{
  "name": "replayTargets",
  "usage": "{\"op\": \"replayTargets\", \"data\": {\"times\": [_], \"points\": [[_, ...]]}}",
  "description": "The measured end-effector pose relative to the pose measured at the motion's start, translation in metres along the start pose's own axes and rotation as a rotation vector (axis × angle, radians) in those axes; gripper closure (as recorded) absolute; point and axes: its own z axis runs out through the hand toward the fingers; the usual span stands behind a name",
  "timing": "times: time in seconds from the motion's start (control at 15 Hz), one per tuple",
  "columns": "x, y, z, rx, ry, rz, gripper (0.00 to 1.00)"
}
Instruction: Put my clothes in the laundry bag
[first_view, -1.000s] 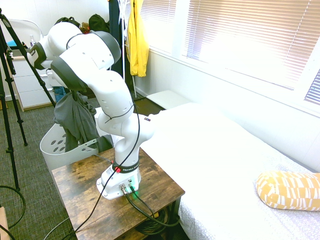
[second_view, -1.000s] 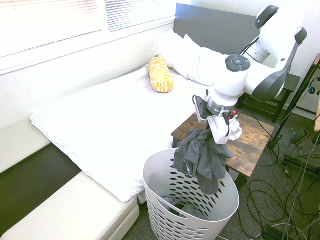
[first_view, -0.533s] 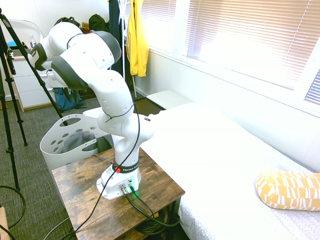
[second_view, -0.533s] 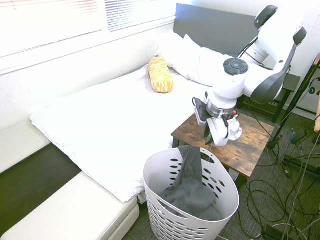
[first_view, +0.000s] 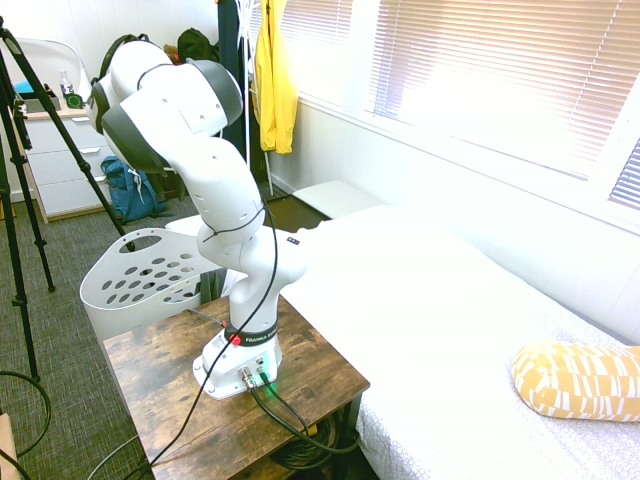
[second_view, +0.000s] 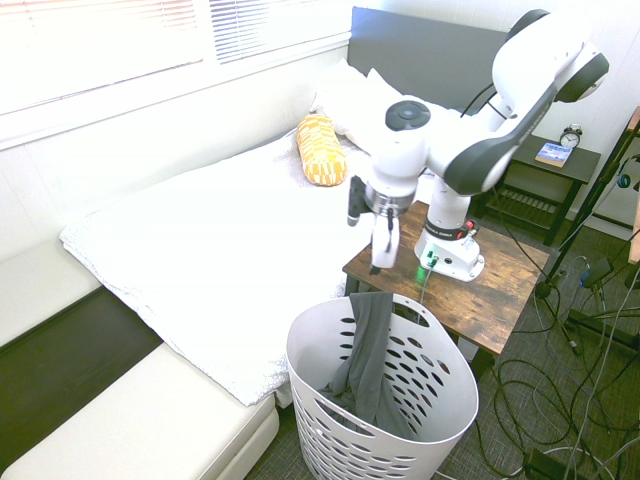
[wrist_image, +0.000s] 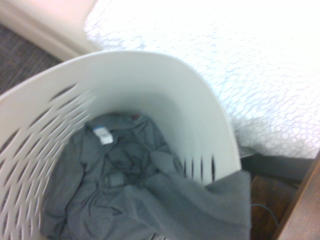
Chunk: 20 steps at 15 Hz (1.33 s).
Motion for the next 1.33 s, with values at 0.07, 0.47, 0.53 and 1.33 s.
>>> {"op": "replayTargets", "data": {"times": [0.07, 0.47, 0.53, 1.33], "points": [[0.032, -0.002, 0.007, -0.012, 0.002, 0.054, 0.00], [0.164, 0.031, 0.074, -0.141, -0.108, 0.332, 0.00], [0.182, 0.040, 0.089, -0.160, -0.139, 0.378, 0.00], [0.125, 0.022, 0.184, -0.236, -0.378, 0.406, 0.00]]}}
